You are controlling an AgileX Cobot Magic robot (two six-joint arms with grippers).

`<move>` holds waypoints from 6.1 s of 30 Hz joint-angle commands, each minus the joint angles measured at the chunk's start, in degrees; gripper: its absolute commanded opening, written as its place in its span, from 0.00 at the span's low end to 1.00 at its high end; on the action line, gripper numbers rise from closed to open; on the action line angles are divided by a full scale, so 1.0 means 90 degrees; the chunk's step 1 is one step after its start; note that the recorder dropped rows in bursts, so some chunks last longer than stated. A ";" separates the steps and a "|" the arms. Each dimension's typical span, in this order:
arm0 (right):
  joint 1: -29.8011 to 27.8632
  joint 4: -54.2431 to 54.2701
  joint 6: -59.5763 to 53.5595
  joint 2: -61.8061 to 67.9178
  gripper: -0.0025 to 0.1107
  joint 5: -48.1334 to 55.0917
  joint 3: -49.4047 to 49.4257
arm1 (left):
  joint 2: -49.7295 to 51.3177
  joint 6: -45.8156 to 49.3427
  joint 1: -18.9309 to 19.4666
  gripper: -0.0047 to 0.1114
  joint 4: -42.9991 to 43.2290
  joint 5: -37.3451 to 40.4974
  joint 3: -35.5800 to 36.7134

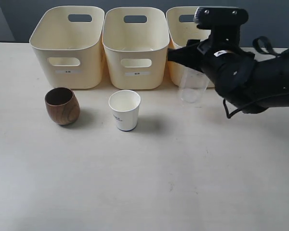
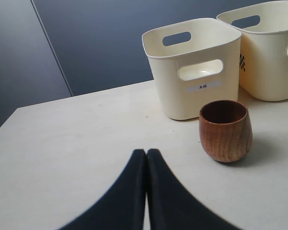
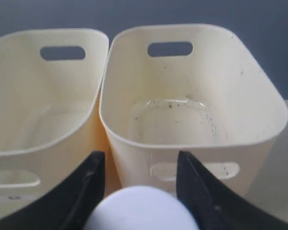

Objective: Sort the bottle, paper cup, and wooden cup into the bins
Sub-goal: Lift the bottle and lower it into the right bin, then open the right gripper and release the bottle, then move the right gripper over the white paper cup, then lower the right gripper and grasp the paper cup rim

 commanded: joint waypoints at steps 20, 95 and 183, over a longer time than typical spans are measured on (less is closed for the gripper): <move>-0.0088 -0.0648 -0.0124 -0.0845 0.02 -0.1376 -0.0396 | -0.0032 -0.0012 -0.0020 0.04 0.0000 -0.0036 0.0008; -0.1107 -0.0077 0.0022 0.0195 0.67 0.7192 -0.2439 | -0.0032 -0.0012 -0.0020 0.04 0.0000 -0.0034 0.0008; -0.0228 -0.0024 0.0502 0.1710 0.51 0.6286 -0.2439 | -0.0032 -0.0012 -0.0020 0.04 0.0000 -0.0032 0.0008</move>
